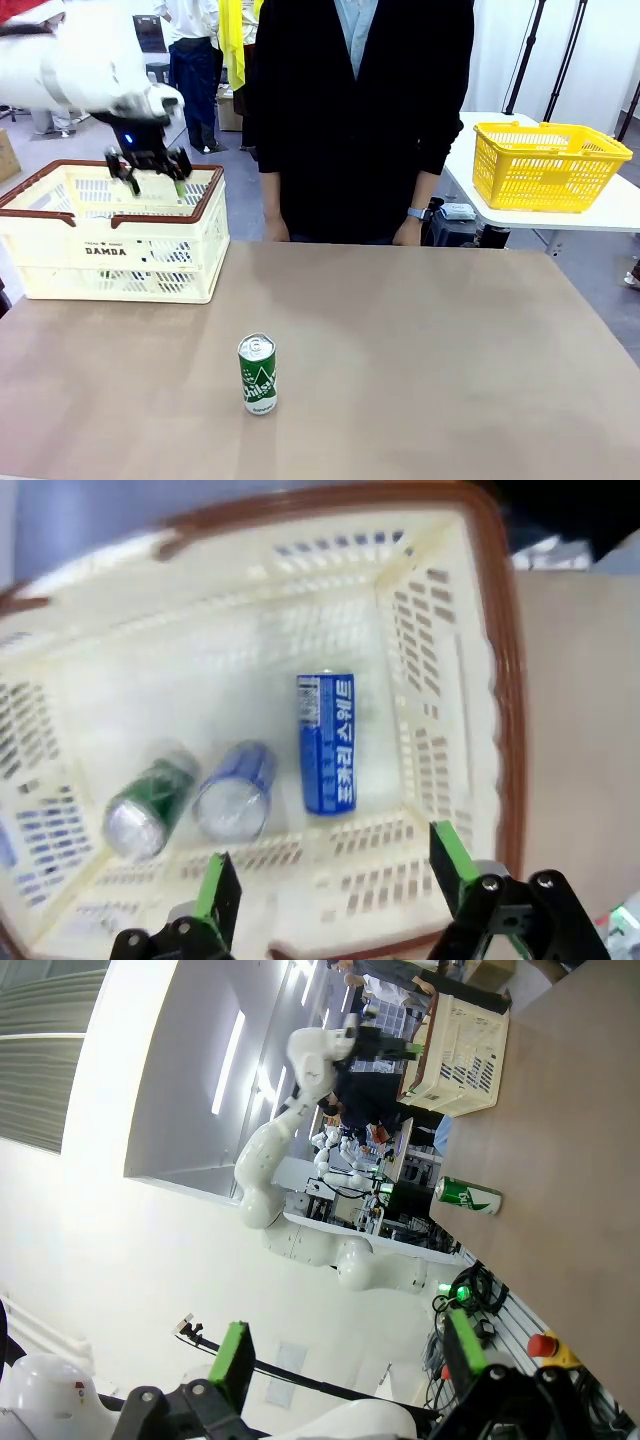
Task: Place the drinks into the Shopping basket.
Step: Pick up one drink and place it into the Shopping basket.
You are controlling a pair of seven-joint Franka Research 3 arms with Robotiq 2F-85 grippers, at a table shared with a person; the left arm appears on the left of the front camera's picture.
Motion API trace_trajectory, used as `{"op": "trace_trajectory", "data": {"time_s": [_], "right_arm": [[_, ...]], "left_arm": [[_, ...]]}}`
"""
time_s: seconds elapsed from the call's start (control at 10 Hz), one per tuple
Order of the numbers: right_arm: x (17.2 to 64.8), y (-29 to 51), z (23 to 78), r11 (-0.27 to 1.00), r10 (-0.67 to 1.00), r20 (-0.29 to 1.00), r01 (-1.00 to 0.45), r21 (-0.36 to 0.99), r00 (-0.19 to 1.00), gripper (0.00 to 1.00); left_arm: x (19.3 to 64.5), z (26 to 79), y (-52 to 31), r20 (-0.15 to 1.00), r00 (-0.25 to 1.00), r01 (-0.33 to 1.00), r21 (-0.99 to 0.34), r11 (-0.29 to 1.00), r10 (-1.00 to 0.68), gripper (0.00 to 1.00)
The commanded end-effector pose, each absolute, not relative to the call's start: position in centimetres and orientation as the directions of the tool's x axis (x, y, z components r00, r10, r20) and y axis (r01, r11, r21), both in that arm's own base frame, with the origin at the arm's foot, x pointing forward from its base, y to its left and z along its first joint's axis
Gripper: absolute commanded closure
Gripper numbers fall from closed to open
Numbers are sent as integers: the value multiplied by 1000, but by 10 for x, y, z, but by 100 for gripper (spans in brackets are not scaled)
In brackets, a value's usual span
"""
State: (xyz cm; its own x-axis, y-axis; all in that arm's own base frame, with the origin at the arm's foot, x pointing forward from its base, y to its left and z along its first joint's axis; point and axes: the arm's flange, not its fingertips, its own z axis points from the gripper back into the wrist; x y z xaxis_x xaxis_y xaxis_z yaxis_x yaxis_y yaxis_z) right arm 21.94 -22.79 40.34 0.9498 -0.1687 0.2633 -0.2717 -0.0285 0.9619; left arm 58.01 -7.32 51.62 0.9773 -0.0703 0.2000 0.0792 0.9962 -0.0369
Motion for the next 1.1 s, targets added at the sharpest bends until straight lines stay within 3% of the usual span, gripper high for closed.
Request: {"op": "trace_trajectory", "data": {"time_s": [0.0,0.2,0.5,0.8,1.0], "right_arm": [[218,-228,407,-35,-173,249,-259,965,953,0],[218,-228,407,-35,-173,249,-259,965,953,0],[218,-228,407,-35,-173,249,-259,965,953,0],[218,-228,407,-35,-173,249,-259,965,953,0],[218,-228,407,-35,-173,249,-259,965,953,0]], "left_arm": [[526,577,-54,264,956,159,-95,983,-130,0],[466,612,-32,226,943,319,-397,861,-245,0],[391,597,80,190,965,263,-746,612,-183,0],[319,530,194,72,983,4,-926,379,168,0],[273,475,219,90,969,26,-963,267,229,0]]}}
